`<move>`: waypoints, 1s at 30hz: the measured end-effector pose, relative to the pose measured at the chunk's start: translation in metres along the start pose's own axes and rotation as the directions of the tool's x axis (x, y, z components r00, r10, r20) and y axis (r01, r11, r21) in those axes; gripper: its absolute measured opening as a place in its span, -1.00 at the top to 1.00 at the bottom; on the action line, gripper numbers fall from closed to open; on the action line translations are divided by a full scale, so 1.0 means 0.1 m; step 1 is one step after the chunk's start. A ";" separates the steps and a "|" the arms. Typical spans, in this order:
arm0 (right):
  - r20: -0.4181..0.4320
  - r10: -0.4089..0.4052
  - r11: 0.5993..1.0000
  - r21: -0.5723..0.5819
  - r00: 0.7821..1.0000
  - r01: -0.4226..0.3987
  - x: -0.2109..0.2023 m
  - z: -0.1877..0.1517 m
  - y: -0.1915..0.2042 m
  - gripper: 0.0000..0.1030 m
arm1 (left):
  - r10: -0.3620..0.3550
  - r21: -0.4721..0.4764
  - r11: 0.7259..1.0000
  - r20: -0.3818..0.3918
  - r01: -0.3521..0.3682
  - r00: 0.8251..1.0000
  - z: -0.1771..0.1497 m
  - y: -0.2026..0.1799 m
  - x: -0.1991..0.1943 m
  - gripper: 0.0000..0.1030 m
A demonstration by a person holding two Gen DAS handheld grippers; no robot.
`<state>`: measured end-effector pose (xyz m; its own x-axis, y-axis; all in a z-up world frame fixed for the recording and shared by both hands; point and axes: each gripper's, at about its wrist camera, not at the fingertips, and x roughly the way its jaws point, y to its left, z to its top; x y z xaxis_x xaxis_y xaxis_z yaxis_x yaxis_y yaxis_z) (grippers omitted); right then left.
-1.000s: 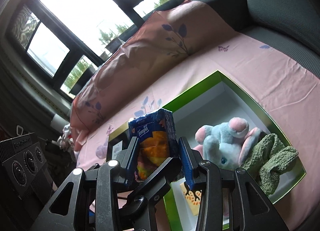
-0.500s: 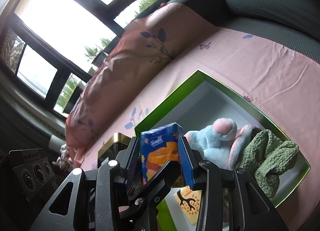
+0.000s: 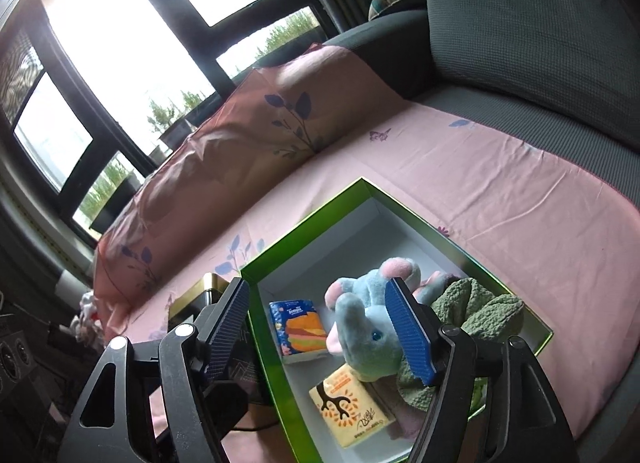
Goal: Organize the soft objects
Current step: 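Move the right tool to the lilac mesh bath puff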
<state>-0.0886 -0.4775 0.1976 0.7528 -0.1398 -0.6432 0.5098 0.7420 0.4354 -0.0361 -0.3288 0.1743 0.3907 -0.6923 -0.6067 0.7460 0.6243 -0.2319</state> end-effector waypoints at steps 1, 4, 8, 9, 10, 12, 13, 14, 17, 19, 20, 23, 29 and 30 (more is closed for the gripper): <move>0.012 -0.011 1.000 -0.017 1.000 0.011 -0.05 -0.01 0.03 -0.48 | 0.000 0.004 1.000 0.007 0.000 1.000 -0.02 0.02 -0.08 -0.69; 0.051 -0.033 0.998 -0.049 0.998 0.035 -0.19 -0.04 0.10 -0.73 | 0.036 -0.006 0.999 0.029 -0.036 0.999 -0.11 0.12 -0.36 -1.00; 0.089 -0.032 0.997 -0.065 0.995 0.038 -0.31 -0.07 0.19 -0.75 | 0.146 -0.064 0.988 0.060 -0.142 0.987 -0.25 0.32 -0.70 -0.98; 0.094 -0.038 0.997 -0.066 0.995 0.044 -0.33 -0.08 0.21 -0.76 | 0.170 -0.094 0.982 0.065 -0.164 0.983 -0.29 0.39 -0.77 -0.98; 0.098 -0.051 0.996 -0.069 0.994 0.057 -0.33 -0.09 0.24 -0.76 | 0.188 -0.123 0.976 0.064 -0.180 0.980 -0.33 0.47 -0.84 -0.98; 0.104 -0.086 0.992 -0.081 0.991 0.094 -0.34 -0.12 0.30 -0.76 | 0.230 -0.161 0.962 0.048 -0.219 0.972 -0.43 0.62 -0.97 -0.98; 0.108 -0.096 0.990 -0.095 0.989 0.106 -0.34 -0.13 0.34 -0.76 | 0.244 -0.181 0.956 0.046 -0.232 0.969 -0.49 0.69 -1.03 -0.98; 0.111 -0.100 0.988 -0.110 0.989 0.112 -0.34 -0.15 0.38 -0.76 | 0.260 -0.204 0.948 0.048 -0.245 0.965 -0.55 0.77 -1.09 -0.98; 0.118 -0.090 0.984 -0.142 0.989 0.106 -0.35 -0.20 0.48 -0.76 | 0.318 -0.262 0.919 0.055 -0.294 0.946 -0.73 1.01 -1.25 -0.98; 0.126 -0.076 0.985 -0.145 0.989 0.094 -0.37 -0.23 0.55 -0.76 | 0.366 -0.289 0.896 0.053 -0.337 0.929 -0.86 1.16 -1.30 -0.98; 0.130 -0.067 0.986 -0.146 0.989 0.086 -0.37 -0.25 0.58 -0.76 | 0.387 -0.306 0.884 0.051 -0.355 0.921 -0.93 1.25 -1.31 -0.98; 0.139 -0.042 0.985 -0.162 0.989 0.065 -0.38 -0.30 0.72 -0.76 | 0.381 -0.368 0.869 0.068 -0.332 0.922 -1.17 1.53 -1.32 -0.98; 0.141 -0.023 0.972 -0.228 0.990 0.055 -0.30 -0.45 0.99 -0.76 | 0.388 -0.479 0.808 -0.004 -0.342 0.922 -1.31 1.88 -1.36 -0.98; 0.135 -0.019 0.969 -0.241 0.991 0.052 -0.28 -0.47 1.03 -0.76 | 0.391 -0.484 0.805 -0.003 -0.343 0.920 -1.32 1.89 -1.40 -0.98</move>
<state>-0.0771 -0.3664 0.2308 0.7921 -0.2412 -0.5608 0.4326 0.8699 0.2370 -0.0207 -0.0659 0.1149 0.6494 -0.3919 -0.6517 0.2047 0.9154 -0.3466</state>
